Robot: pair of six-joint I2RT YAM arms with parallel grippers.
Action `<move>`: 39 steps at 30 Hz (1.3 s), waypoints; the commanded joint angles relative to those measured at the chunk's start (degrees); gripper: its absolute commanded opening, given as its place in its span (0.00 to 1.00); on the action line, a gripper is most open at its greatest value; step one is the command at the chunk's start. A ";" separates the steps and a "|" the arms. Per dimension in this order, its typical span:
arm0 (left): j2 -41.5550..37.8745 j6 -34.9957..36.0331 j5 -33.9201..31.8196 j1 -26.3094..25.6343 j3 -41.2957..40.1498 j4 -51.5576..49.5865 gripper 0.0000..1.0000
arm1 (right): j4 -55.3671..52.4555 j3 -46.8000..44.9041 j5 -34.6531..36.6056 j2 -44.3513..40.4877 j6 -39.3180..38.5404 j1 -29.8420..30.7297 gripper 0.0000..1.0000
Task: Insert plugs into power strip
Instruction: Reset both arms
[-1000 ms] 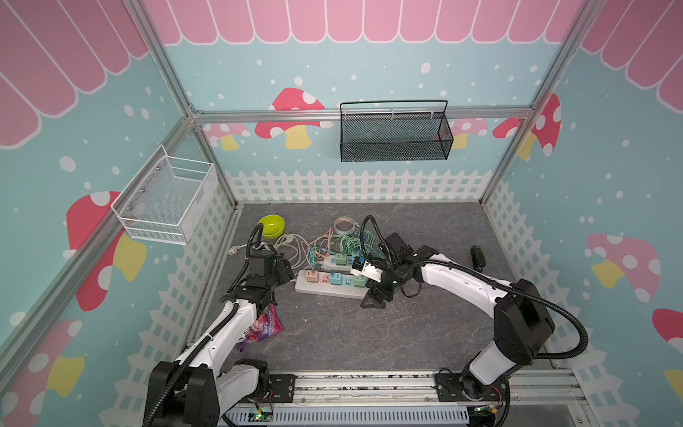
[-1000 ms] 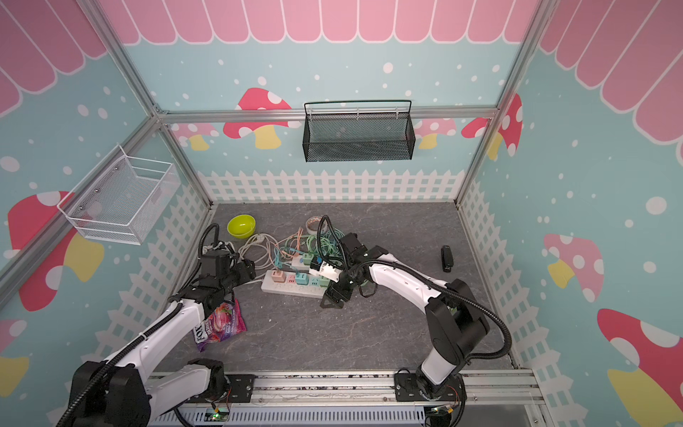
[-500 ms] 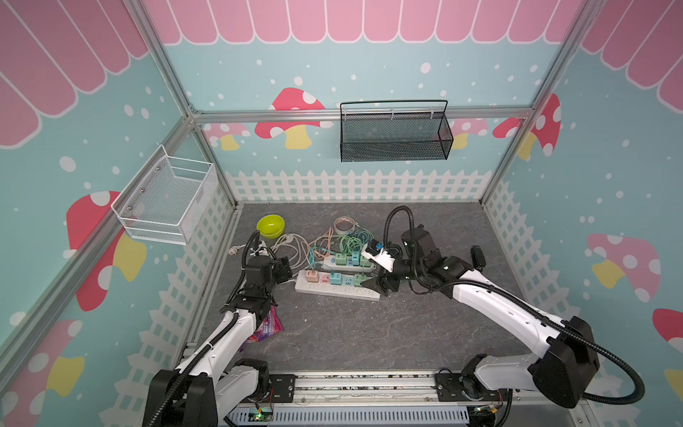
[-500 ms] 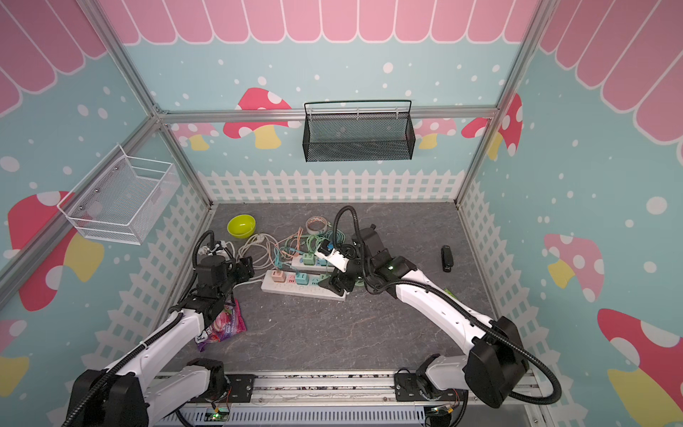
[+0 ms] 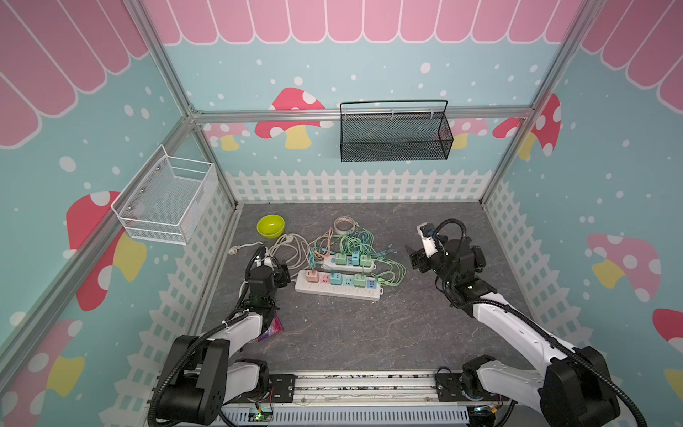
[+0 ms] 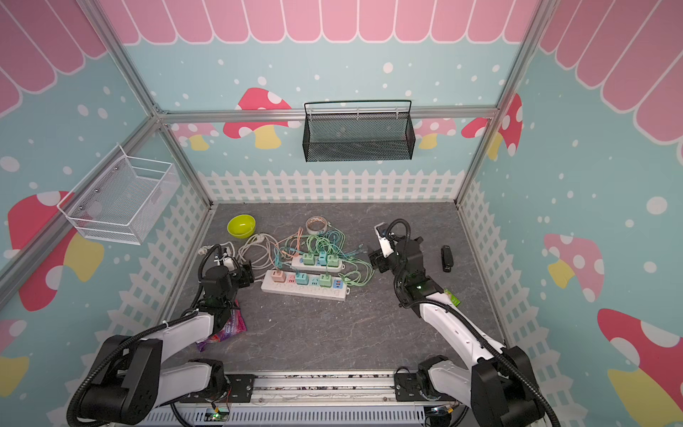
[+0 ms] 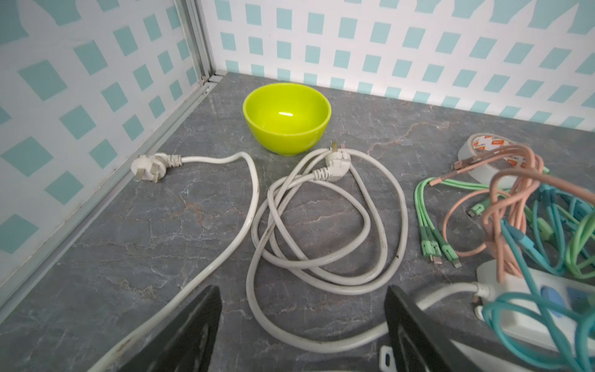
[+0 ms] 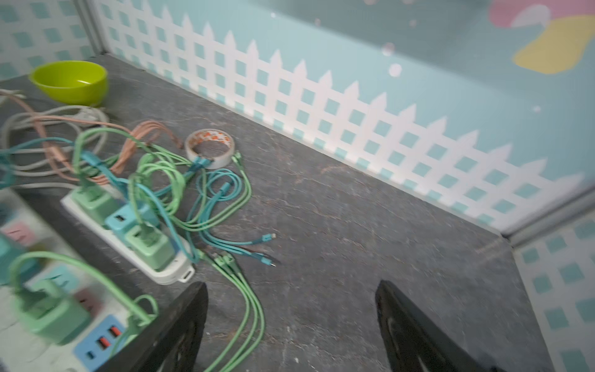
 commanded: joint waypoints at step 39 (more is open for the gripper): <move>16.50 3.59 4.95 3.99 4.35 17.92 0.83 | 41.50 -13.38 0.69 13.63 0.36 -16.93 0.86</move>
